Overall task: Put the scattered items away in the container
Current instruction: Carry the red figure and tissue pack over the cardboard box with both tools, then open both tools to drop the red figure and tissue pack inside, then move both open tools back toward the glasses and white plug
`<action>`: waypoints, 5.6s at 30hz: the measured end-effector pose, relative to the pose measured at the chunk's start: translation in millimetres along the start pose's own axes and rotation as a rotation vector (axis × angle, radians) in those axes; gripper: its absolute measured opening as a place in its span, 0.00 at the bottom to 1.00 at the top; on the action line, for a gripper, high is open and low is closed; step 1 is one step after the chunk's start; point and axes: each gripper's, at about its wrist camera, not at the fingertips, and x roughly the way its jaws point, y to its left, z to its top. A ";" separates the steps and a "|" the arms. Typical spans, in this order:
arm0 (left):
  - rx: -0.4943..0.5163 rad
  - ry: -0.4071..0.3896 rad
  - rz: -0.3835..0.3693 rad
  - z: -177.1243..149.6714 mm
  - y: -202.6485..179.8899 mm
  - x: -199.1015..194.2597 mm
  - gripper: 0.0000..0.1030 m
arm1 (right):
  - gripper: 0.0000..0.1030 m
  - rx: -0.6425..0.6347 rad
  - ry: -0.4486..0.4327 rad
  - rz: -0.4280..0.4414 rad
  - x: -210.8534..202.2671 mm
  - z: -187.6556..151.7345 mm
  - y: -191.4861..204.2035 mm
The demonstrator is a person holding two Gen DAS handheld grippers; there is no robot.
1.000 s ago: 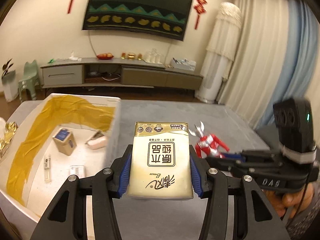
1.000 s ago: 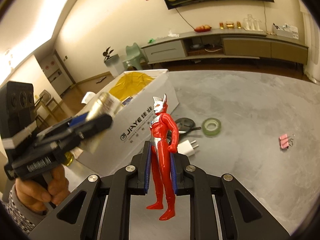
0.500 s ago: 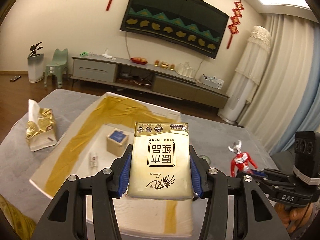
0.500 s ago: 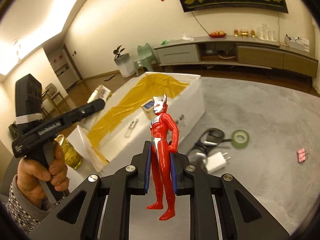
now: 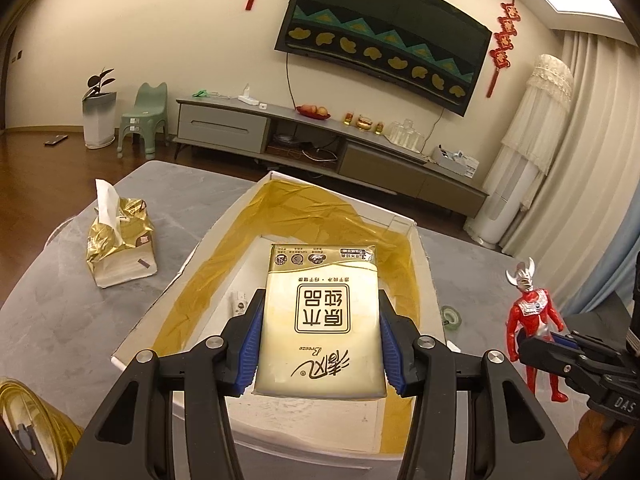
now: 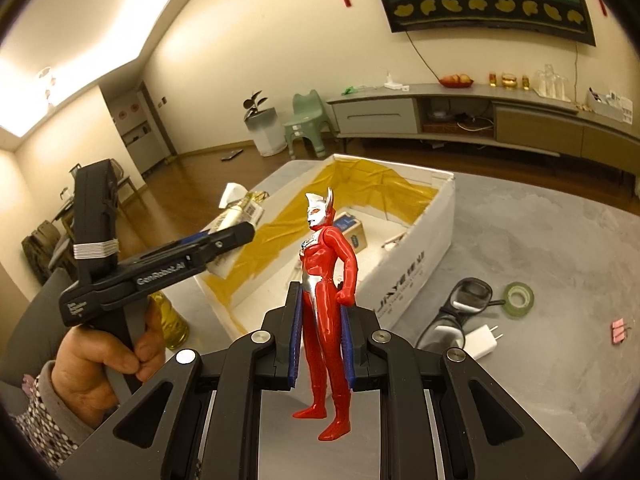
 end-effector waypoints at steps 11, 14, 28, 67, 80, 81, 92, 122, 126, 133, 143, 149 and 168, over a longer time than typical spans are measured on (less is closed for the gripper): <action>-0.023 -0.001 0.006 5.3 11.6 0.1 0.50 | 0.17 -0.013 -0.013 0.001 1.5 9.6 27.1; -0.029 0.001 0.001 6.7 12.6 0.8 0.50 | 0.17 -0.018 -0.014 0.003 2.9 13.0 33.7; -0.057 0.000 -0.019 9.9 18.1 1.4 0.50 | 0.17 0.001 0.008 0.003 21.0 37.5 38.0; -0.037 0.002 -0.093 40.8 16.7 3.1 0.50 | 0.17 -0.080 0.284 -0.101 151.7 124.6 9.2; 0.079 0.126 -0.085 49.9 16.3 42.2 0.50 | 0.17 -0.388 0.392 -0.161 209.7 151.6 16.9; 0.083 0.132 -0.090 49.0 14.9 43.4 0.50 | 0.17 -0.410 0.402 -0.163 214.2 151.3 17.7; 0.117 0.180 -0.076 46.8 -1.8 62.5 0.50 | 0.17 -0.527 0.450 -0.175 250.6 138.9 13.9; -0.043 0.137 -0.019 57.0 35.7 55.9 0.53 | 0.34 -0.347 0.337 -0.095 193.8 127.3 -17.3; -0.034 0.127 -0.008 57.1 33.3 52.2 0.52 | 0.34 -0.275 0.306 -0.035 171.1 120.1 -21.3; -0.013 0.122 -0.011 54.1 24.4 48.2 0.52 | 0.34 -0.155 0.257 0.058 133.8 102.0 -30.3; 0.041 0.131 -0.015 48.1 2.8 47.8 0.52 | 0.36 0.016 0.176 0.149 77.8 67.1 -53.8; 0.072 0.140 -0.012 43.3 -10.2 50.4 0.52 | 0.36 0.046 0.171 0.182 59.7 43.8 -60.1; 0.323 0.102 -0.198 5.4 -129.2 27.4 0.52 | 0.38 0.365 0.027 0.159 -4.8 4.1 -166.6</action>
